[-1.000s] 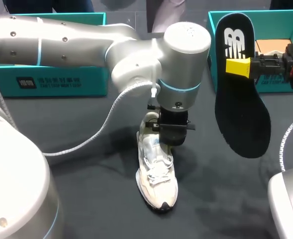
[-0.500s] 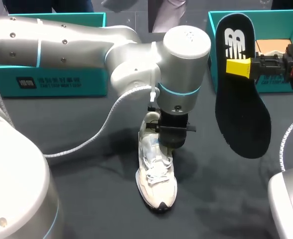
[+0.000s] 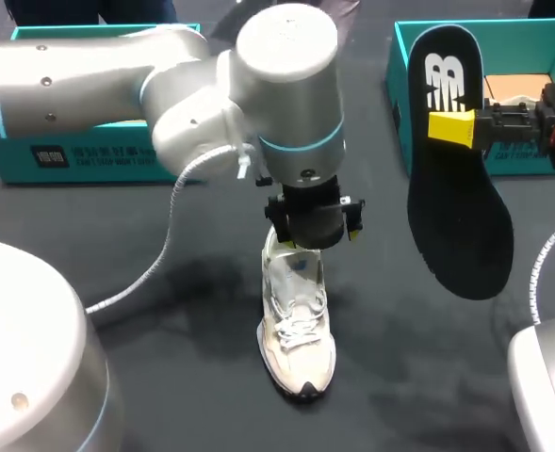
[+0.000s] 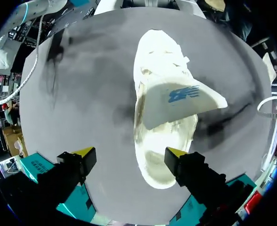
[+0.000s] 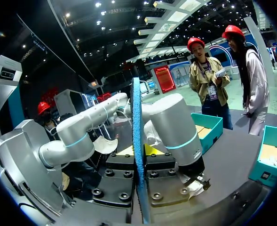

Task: Take the shoe out of the shoebox, open the shoe tongue, remove and reinsert the insole, then place the shoe into the shoebox

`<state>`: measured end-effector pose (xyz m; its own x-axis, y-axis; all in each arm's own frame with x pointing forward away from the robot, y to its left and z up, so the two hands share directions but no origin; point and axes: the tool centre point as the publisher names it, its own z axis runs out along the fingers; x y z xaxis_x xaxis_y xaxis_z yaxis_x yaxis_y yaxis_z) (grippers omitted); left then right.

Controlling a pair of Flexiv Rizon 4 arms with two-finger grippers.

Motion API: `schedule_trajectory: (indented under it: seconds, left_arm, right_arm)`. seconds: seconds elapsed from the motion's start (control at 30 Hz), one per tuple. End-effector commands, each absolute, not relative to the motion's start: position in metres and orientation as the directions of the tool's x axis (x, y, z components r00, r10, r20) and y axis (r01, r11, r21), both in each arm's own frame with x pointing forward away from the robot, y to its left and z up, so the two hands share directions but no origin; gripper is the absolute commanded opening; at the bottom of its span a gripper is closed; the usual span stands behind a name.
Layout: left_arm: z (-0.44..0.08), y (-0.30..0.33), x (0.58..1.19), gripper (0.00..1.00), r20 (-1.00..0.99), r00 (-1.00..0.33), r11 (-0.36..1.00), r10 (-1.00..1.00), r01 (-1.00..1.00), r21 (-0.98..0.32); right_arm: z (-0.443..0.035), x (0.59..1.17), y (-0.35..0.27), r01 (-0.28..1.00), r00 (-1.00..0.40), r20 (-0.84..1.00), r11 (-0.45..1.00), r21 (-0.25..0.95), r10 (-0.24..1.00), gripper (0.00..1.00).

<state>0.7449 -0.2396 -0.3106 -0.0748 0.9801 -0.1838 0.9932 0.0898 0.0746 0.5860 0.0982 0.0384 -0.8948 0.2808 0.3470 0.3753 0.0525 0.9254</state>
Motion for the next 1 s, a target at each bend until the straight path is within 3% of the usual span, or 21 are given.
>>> schedule_trajectory:
  seconds: [0.03,0.23,0.53,1.0]
  left_arm:
    - [-0.27,-0.198,0.749,1.0,-0.474,-0.088,0.127,0.876,0.991,0.051]
    - [-0.248,-0.207,0.764,1.0,-0.642,-0.12,0.146,0.757,0.989,-0.013]
    - [-0.2,-0.22,0.764,1.0,-0.815,-0.02,0.066,0.579,0.998,0.023]
    - [-0.2,-0.219,0.763,1.0,-0.831,-0.011,0.056,0.556,0.998,0.024]
  right_arm:
    - [0.041,0.586,0.105,0.378,-0.893,0.348,0.054,0.924,0.286,0.0]
    - [0.041,0.586,0.105,0.378,-0.893,0.348,0.054,0.924,0.286,0.0]
    - [0.041,0.586,0.105,0.378,-0.893,0.348,0.054,0.924,0.286,0.0]
    - [0.041,0.586,0.105,0.378,-0.893,0.348,0.054,0.924,0.286,0.0]
